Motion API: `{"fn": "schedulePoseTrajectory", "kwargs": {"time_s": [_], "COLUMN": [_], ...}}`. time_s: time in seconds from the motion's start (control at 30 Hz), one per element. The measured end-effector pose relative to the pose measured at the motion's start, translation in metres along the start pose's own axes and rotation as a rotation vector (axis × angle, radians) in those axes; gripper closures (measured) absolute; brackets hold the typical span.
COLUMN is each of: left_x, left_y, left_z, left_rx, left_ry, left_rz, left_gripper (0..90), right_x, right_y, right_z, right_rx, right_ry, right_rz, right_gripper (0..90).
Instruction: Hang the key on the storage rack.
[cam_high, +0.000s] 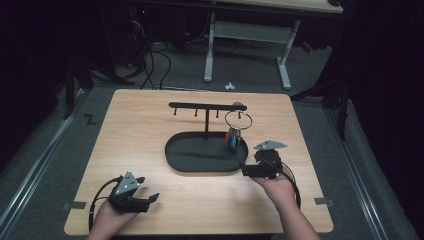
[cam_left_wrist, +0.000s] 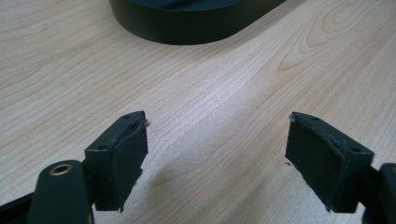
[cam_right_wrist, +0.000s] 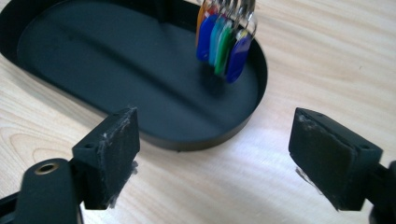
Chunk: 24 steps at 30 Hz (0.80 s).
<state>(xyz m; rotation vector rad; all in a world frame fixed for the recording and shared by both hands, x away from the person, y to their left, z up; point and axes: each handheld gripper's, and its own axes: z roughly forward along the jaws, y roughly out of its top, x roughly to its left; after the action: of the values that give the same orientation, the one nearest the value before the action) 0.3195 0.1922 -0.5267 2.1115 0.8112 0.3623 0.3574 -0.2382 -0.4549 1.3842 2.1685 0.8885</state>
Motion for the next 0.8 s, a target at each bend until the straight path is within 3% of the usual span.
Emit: {"fn": "schedulePoseTrajectory", "kwargs": {"time_s": [0.07, 0.23, 0.37, 0.43, 0.5, 0.6, 0.67, 0.8], "left_x": [0.0, 0.001, 0.0, -0.001, -0.003, -0.004, -0.004, -0.001], "left_y": [0.0, 0.001, 0.001, 0.001, 0.001, 0.002, 0.001, 0.0], "left_z": [0.0, 0.002, 0.003, 0.004, 0.005, 0.005, 0.003, -0.001], "left_rx": [0.005, 0.002, 0.005, 0.001, 0.003, 0.001, 0.0, -0.014], "left_ry": [-0.002, -0.001, 0.006, 0.011, 0.017, 0.016, 0.016, 0.015], "left_rz": [0.005, 0.003, 0.005, 0.014, 0.02, 0.022, 0.029, 0.02], "left_gripper": [21.5, 21.6, 21.4, 21.2, 21.0, 20.6, 20.3, 20.0], "right_x": [0.002, 0.009, 0.025, 0.032, 0.034, 0.033, 0.033, 0.03], "right_y": [-0.016, -0.057, -0.096, -0.094, -0.093, -0.093, -0.094, -0.093], "right_z": [0.001, 0.005, -0.004, -0.013, -0.015, -0.005, -0.002, 0.001], "right_rx": [-0.041, -0.109, -0.193, -0.214, -0.267, -0.185, -0.178, -0.17], "right_ry": [0.004, -0.038, -0.079, -0.059, -0.09, -0.049, -0.042, -0.033], "right_rz": [0.012, 0.036, 0.049, -0.011, -0.058, -0.022, -0.03, 0.007], "right_gripper": [15.1, 9.2, 14.9, 14.8, 15.0, 14.6, 14.4, 13.9]}}
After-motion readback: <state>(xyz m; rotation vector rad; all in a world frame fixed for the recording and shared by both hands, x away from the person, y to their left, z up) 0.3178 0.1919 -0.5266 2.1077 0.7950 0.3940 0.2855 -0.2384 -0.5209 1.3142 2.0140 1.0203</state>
